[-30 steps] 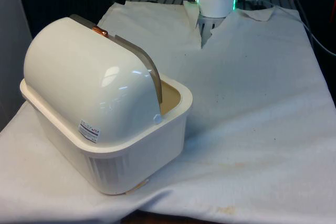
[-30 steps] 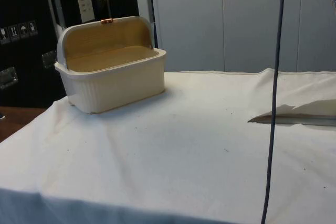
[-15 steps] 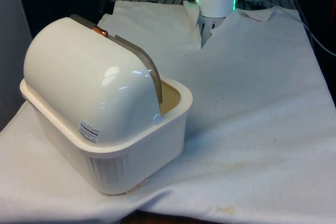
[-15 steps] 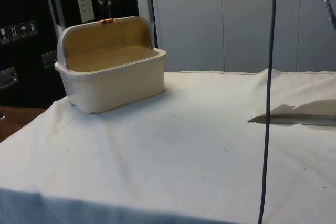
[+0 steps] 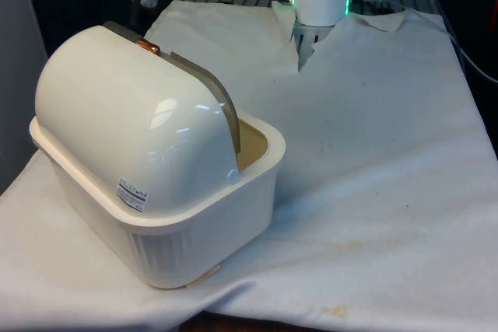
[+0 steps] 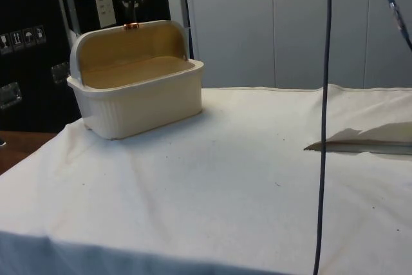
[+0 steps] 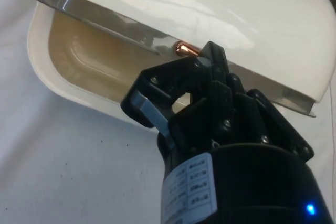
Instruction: Open the lid, then close it.
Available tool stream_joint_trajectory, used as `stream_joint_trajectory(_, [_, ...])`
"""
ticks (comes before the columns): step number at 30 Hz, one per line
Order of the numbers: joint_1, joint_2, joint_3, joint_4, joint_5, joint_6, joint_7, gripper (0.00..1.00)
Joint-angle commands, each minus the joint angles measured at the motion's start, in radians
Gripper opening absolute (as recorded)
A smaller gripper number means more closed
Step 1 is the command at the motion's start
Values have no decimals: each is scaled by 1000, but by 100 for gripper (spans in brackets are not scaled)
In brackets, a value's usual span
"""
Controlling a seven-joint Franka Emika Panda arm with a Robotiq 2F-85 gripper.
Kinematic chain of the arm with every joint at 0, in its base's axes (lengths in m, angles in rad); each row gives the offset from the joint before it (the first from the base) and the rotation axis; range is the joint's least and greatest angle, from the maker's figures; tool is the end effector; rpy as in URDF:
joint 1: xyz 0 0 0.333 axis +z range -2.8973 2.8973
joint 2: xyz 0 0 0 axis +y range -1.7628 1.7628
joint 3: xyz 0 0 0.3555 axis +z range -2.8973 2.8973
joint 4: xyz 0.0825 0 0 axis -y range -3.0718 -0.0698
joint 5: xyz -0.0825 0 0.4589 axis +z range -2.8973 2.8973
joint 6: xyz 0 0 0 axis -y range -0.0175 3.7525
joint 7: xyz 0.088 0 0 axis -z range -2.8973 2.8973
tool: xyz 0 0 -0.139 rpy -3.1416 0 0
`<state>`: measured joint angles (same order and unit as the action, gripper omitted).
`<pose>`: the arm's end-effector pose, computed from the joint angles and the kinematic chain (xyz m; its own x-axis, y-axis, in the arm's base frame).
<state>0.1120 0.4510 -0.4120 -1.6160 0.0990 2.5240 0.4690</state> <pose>0.7862 -0.1962 0.4109 0.6228 -0.6313 0.4622 -0.6531 -0.7447 -0.1371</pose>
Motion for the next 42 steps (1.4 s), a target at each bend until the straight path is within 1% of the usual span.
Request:
stream_joint_trajectory(1, [-13,11,13,17,18,-20,-19,0])
stream_joint_trajectory(2, [-14,17,14,24,19,-24,-21,0])
stream_joint_trajectory(3, [-3,12,0,13,2,-7,-4,0])
stream_joint_trajectory(4, [-16,22,13,30,21,-28,-23,0])
stream_joint_trajectory(6, [-17,31,11,43,24,-35,-27,0])
stream_joint_trajectory(7, [-17,39,8,55,29,-43,-31,0])
stream_joint_trajectory(11, [-15,45,4,61,33,-47,-28,0])
stream_joint_trajectory(12, [-8,46,-5,59,20,-39,-19,0])
stream_joint_trajectory(13, [-14,46,3,62,32,-48,-27,0])
stream_joint_trajectory(22, [-10,55,0,65,26,-66,-21,0])
stream_joint_trajectory(25, [-12,59,-1,71,26,-70,-19,0])
stream_joint_trajectory(29, [-11,65,-2,77,27,-76,-16,0])
stream_joint_trajectory(30, [-7,60,-6,68,20,-64,-16,0])
stream_joint_trajectory(31, [-11,68,-1,79,28,-78,-15,0])
stream_joint_trajectory(32, [-12,71,-1,81,28,-79,-14,0])
stream_joint_trajectory(37, [-12,89,0,98,29,-84,-4,0])
stream_joint_trajectory(38, [-7,83,-6,91,20,-71,-2,0])
stream_joint_trajectory(39, [-13,97,0,107,30,-85,0,0])
stream_joint_trajectory(42, [-14,107,1,118,31,-91,4,0])
